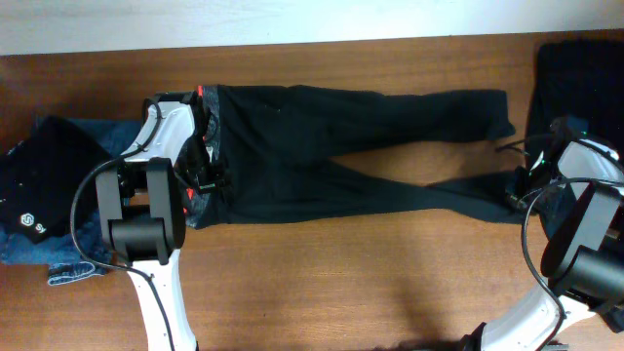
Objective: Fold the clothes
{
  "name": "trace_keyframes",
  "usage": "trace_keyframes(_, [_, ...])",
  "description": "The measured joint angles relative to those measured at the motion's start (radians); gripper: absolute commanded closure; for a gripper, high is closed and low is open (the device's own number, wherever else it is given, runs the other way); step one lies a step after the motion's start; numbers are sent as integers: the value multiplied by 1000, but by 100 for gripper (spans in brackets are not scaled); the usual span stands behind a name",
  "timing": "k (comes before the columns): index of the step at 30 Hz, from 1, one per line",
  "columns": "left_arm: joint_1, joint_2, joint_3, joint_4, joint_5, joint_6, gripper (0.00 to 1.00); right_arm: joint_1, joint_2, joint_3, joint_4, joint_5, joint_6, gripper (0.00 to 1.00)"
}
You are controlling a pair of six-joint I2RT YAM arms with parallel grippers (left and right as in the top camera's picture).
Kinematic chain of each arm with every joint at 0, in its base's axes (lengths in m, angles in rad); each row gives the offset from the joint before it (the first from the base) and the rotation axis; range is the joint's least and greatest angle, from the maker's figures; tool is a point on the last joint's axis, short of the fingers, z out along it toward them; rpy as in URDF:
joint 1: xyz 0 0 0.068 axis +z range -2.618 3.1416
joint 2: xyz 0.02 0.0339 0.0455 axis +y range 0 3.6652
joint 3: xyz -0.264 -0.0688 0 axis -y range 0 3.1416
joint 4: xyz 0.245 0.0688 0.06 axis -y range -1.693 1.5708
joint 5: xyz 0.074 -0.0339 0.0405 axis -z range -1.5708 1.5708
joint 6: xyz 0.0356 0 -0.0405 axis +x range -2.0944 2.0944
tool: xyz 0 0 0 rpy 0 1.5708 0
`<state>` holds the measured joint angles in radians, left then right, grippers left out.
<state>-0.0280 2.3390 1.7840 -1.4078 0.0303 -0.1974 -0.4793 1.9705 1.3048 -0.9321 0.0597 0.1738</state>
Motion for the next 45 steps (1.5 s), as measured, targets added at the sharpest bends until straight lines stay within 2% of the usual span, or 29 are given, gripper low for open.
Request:
trace_keyframes(9, [6,-3,0,-6,-56,18,18,0,0,0,-132,0,0,96])
trace_keyframes(18, [27,-6,0,-6,-90,19,18,0,0,37,-159,-95,-3,96])
trace_keyframes(23, [27,-7,0,-2,-95,22,18,0,1,113,-13,-141,8,96])
trace_keyframes(29, [27,-9,0,10,-95,24,18,0,2,121,153,-179,32,95])
trace_keyframes(32, [27,-10,0,12,-95,26,18,0,4,122,190,-189,35,89])
trace_keyframes(33, [27,-10,0,13,-95,26,18,0,5,122,203,-191,36,83])
trace_keyframes(35, [27,-11,0,16,-95,26,18,0,5,122,229,-190,36,60])
trace_keyframes(38, [27,-13,0,24,-95,26,18,0,6,122,268,-191,40,42])
trace_keyframes(41, [27,-13,0,24,-95,26,18,0,8,123,291,-193,32,37])
trace_keyframes(45, [28,-13,0,24,-94,26,18,0,13,124,219,-193,11,34])
